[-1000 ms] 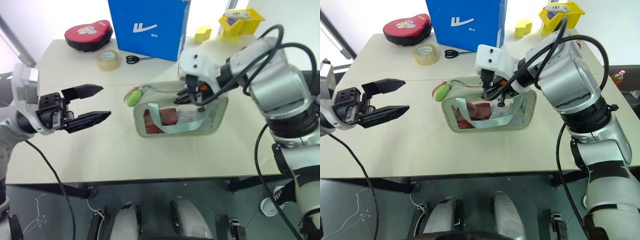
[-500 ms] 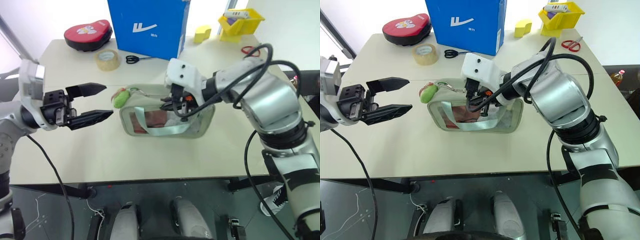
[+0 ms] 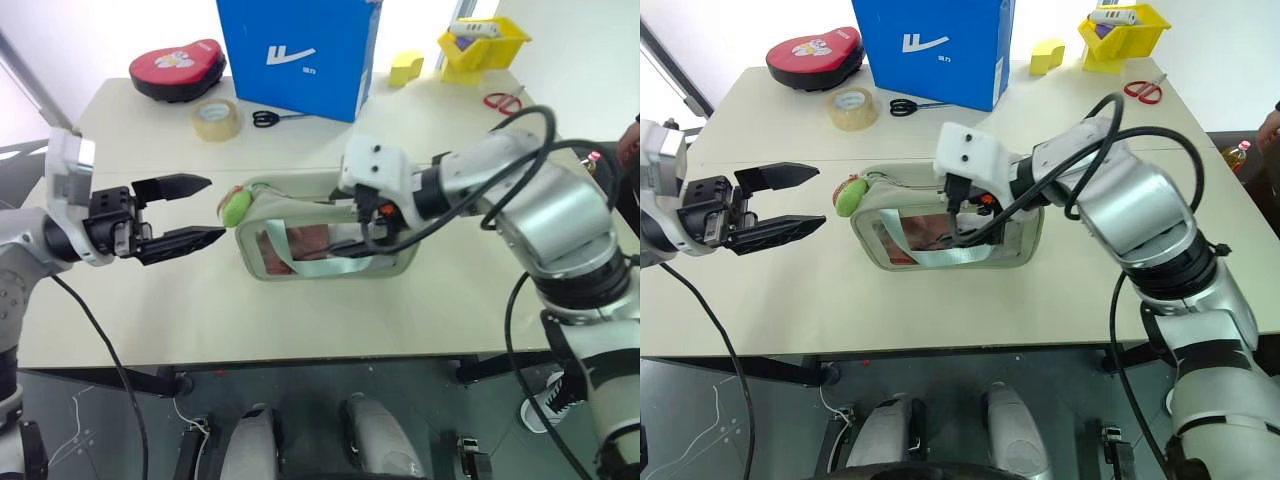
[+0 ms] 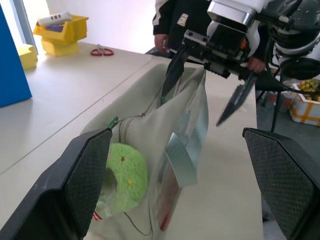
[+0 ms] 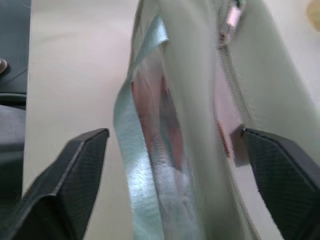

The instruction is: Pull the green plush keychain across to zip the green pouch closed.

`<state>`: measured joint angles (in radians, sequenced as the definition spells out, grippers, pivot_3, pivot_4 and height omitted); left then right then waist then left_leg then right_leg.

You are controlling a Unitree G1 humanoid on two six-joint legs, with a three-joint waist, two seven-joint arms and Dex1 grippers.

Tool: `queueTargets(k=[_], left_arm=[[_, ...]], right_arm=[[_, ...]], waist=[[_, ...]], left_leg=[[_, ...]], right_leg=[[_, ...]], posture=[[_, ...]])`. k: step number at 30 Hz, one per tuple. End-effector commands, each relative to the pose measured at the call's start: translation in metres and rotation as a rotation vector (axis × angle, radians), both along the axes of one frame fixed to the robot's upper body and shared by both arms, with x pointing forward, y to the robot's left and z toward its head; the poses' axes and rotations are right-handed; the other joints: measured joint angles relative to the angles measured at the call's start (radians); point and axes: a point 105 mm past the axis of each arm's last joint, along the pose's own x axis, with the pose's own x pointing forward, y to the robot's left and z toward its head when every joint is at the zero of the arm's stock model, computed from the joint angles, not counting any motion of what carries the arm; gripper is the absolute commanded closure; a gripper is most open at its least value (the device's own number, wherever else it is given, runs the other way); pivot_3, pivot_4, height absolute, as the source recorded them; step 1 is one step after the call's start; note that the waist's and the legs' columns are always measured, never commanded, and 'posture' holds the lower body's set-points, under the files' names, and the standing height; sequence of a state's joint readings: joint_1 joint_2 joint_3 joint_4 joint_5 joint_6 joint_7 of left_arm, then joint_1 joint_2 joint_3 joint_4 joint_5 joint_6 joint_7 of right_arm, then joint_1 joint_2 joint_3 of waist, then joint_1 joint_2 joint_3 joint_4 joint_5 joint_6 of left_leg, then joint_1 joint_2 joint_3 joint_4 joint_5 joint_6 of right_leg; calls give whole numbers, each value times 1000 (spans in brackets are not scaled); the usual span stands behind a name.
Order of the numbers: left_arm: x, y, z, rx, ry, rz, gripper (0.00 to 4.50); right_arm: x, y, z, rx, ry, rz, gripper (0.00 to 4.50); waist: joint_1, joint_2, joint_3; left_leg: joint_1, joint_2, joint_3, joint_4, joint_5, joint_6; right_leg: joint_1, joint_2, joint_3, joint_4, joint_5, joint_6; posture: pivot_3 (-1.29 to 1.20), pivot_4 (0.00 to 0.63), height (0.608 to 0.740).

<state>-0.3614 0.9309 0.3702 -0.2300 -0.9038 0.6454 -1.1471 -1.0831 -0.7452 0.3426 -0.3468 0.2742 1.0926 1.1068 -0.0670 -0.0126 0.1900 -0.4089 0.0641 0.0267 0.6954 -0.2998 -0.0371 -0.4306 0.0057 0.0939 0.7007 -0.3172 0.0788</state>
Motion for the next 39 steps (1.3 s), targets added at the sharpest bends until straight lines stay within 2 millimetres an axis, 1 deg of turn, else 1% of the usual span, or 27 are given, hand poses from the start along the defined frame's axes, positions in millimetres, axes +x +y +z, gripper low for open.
queueTargets(k=[1,3,4,6,11,14,16,19,20,21,25,26,28,30,35,37,38,39], left_arm=[[-4,1,10,22,-46,1,0],[-4,1,10,23,-45,-1,0],[-4,1,9,24,-45,-2,0],[-3,1,9,25,-43,-3,0],[-3,2,9,26,-42,-5,0],[-1,2,9,31,-42,-3,0],[-1,3,9,37,-42,-1,0],[-1,5,9,46,-39,7,0],[2,7,8,54,-38,23,0],[5,10,6,71,-35,46,0],[23,20,-2,85,-26,128,0],[29,23,-9,115,-24,146,0],[34,25,-17,153,-18,151,0],[39,23,-26,196,-19,143,0],[46,15,-36,226,-12,112,0],[53,13,-34,210,-27,131,0],[53,10,-34,203,-28,116,0],[52,9,-34,200,-28,104,545]], right_arm=[[-7,-18,32,42,-110,24,42],[-8,-31,35,32,-131,17,42],[-7,-41,35,22,-140,-2,42],[-7,-53,32,6,-141,-23,42],[-3,-71,15,-24,-121,-68,42],[5,-81,-4,-47,-91,-102,842],[8,-82,-10,-52,-84,-107,1825],[9,-80,-9,-33,-87,-100,3439],[8,-79,-9,-28,-88,-88,4050],[8,-78,-9,-23,-88,-82,4466],[10,-77,-11,-20,-93,-70,4466],[11,-77,-11,-17,-89,-76,4466],[12,-77,-12,-19,-88,-79,4466],[15,-77,-10,-20,-96,-84,4466],[15,-76,-8,-14,-101,-83,4466],[15,-76,-7,-9,-97,-85,4466],[14,-77,-7,-10,-96,-87,4466],[14,-77,-7,-10,-95,-88,4500]], waist=[[1,0,0],[0,0,0],[0,0,0],[0,0,0],[-4,0,0],[-2,0,0],[-2,0,0],[-1,0,0],[-2,0,0],[-2,0,0],[-1,0,0],[-1,0,0],[-1,0,0],[-2,0,0],[-1,0,0],[0,0,0],[0,0,0],[1,0,0]], left_leg=[[0,0,0,0,0,0],[0,0,0,0,0,0],[0,0,0,0,0,0],[0,0,0,0,0,1],[1,0,1,0,0,1],[1,0,1,-1,0,1],[1,0,1,-1,0,1],[1,0,1,0,0,1],[1,0,1,0,0,1],[1,0,1,0,0,1],[1,0,1,0,0,1],[1,0,1,0,0,1],[1,0,1,0,0,1],[1,0,2,0,0,1],[0,0,2,0,0,1],[0,0,2,0,0,1],[0,0,2,0,0,1],[0,0,2,0,0,1]], right_leg=[[0,0,0,0,0,0],[0,0,0,0,0,0],[0,0,0,-1,0,0],[0,0,0,-1,0,0],[0,1,1,-1,0,0],[0,1,1,-1,0,0],[0,1,1,-1,0,0],[0,1,1,-1,0,0],[0,1,1,-1,0,0],[0,1,1,-1,0,0],[0,1,1,-1,0,0],[0,1,1,-1,0,0],[0,1,1,-1,0,0],[0,1,1,-1,0,0],[0,1,1,-1,0,0],[0,1,1,-1,0,0],[0,1,1,-1,0,0],[0,1,1,-1,0,0]], posture=[[0,150,737],[0,150,737],[0,150,737],[0,150,737],[0,150,737],[0,150,737],[0,150,737],[0,150,737],[0,150,737],[0,150,737],[0,150,737],[0,150,737],[0,150,737],[0,150,737],[0,150,737],[0,150,737],[0,150,737],[0,150,737]])
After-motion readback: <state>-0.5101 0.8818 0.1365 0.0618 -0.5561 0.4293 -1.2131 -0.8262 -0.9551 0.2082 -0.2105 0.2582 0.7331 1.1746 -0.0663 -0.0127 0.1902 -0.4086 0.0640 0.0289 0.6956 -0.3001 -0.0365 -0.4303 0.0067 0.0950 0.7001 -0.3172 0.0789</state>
